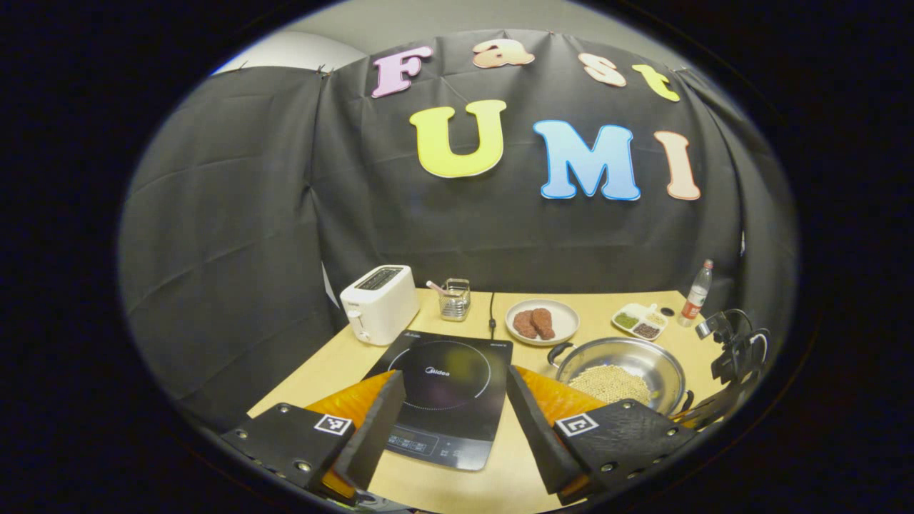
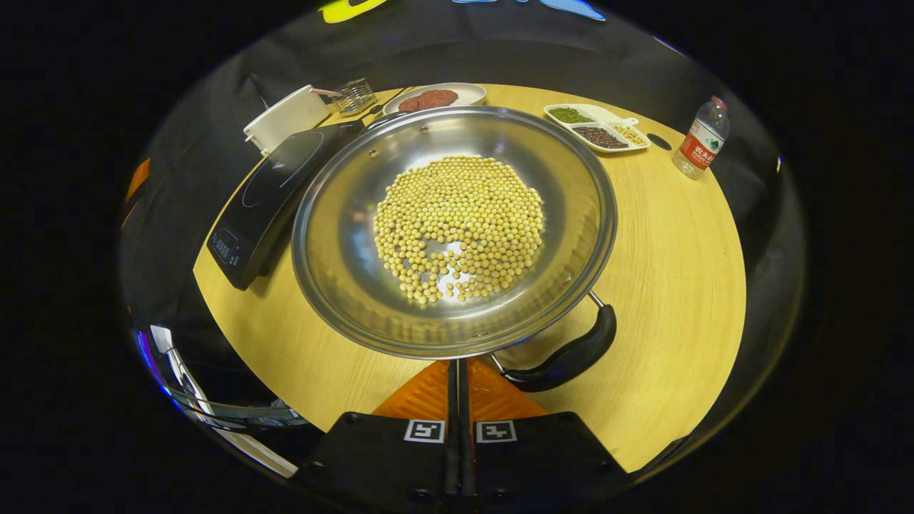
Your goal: First push the handle of the pot to place it horizontally, then grasp the pot with both hands and set it on the induction cooktop.
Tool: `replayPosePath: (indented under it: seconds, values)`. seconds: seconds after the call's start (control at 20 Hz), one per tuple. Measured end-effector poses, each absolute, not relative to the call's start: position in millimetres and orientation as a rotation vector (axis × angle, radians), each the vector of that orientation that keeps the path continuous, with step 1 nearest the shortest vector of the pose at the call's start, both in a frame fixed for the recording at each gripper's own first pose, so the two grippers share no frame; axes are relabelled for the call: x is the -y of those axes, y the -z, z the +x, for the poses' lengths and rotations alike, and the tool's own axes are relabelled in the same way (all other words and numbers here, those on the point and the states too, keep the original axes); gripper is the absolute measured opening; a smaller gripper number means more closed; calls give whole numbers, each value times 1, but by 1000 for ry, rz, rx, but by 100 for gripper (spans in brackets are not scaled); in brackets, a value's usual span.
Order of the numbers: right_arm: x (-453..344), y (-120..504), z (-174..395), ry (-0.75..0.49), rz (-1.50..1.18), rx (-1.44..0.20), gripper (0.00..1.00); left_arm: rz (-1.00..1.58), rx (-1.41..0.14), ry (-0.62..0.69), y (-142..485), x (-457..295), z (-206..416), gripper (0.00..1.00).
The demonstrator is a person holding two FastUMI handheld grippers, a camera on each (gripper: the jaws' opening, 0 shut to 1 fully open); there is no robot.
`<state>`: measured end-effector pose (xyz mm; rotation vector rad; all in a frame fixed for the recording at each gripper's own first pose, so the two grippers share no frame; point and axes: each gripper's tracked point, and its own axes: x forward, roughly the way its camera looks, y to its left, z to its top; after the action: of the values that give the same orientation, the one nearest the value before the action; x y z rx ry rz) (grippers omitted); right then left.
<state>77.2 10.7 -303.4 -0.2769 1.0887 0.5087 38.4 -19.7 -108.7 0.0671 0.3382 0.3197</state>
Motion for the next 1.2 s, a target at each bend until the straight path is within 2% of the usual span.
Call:
replayPosePath:
  seconds: [0.45,0.5,1.2]
  values:
    - [33,307,109,-436,-321,-1074,2,70,-354,-300,119,45,55,88]
    - [37,307,110,-430,-308,-1079,2,73,-354,-300,119,48,56,85]
    - [56,300,148,-407,-144,-1100,2,96,-378,-313,122,95,56,88]
